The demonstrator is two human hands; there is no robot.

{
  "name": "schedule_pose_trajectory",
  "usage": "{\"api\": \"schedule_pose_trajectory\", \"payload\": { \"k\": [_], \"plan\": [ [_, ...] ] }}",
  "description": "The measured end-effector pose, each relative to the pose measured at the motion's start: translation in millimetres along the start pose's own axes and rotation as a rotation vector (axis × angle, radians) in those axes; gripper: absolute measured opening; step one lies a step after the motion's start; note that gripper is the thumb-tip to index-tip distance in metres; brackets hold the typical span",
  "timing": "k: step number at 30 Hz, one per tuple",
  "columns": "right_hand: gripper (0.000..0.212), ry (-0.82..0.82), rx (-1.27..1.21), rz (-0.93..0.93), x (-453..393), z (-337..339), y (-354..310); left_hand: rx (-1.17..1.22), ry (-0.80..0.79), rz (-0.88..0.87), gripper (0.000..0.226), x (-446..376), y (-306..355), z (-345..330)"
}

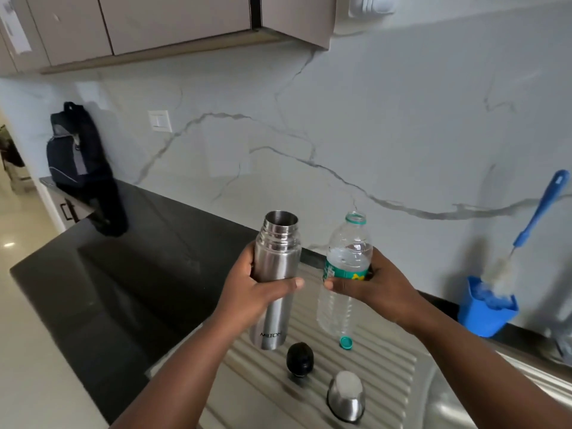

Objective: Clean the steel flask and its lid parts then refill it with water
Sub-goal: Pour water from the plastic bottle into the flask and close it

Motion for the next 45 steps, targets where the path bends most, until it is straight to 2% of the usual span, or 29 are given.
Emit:
{"api": "schedule_pose_trajectory", "payload": {
  "k": [6,13,17,23,34,42,43,45],
  "plan": [
    [0.066,0.059,0.059,-0.103,-26,-8,52,-0.019,0.092,0.058,0.064,-12,-51,22],
    [0.071,0.069,0.058,-0.169,-37,-30,89,-0.045,0.159,0.120,0.066,-16,-100,47],
    [0.075,0.076,0.079,-0.172,-42,-39,94,-0.067,0.179,0.126,0.065,-15,-115,54],
    [0.071,0.101,0.110,-0.172,-43,-42,95,-0.058,0.220,0.146,0.070,-12,-132,60],
    [0.072,0.099,0.115,-0.172,-40,-42,94,-0.069,0.207,0.161,0.070,-7,-144,60],
    [0.073,0.097,0.125,-0.175,-34,-38,92,-0.053,0.148,0.186,0.087,-8,-141,58],
    [0.073,0.101,0.124,-0.177,-33,-36,91,-0.067,0.150,0.194,0.095,-7,-139,58],
    [0.072,0.110,0.118,-0.174,-31,-32,87,-0.158,0.241,0.227,0.128,-1,-134,61]
  ]
}}
Point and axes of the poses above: each hand's wrist, its own x-axis away from the middle knuckle, its own z-axis out of the back of the hand, y = z × x, the point moved 10 cm from there along -x, towards the middle knuckle, and after that the axes turned 6 degrees about -z, right-handed, at the moved point
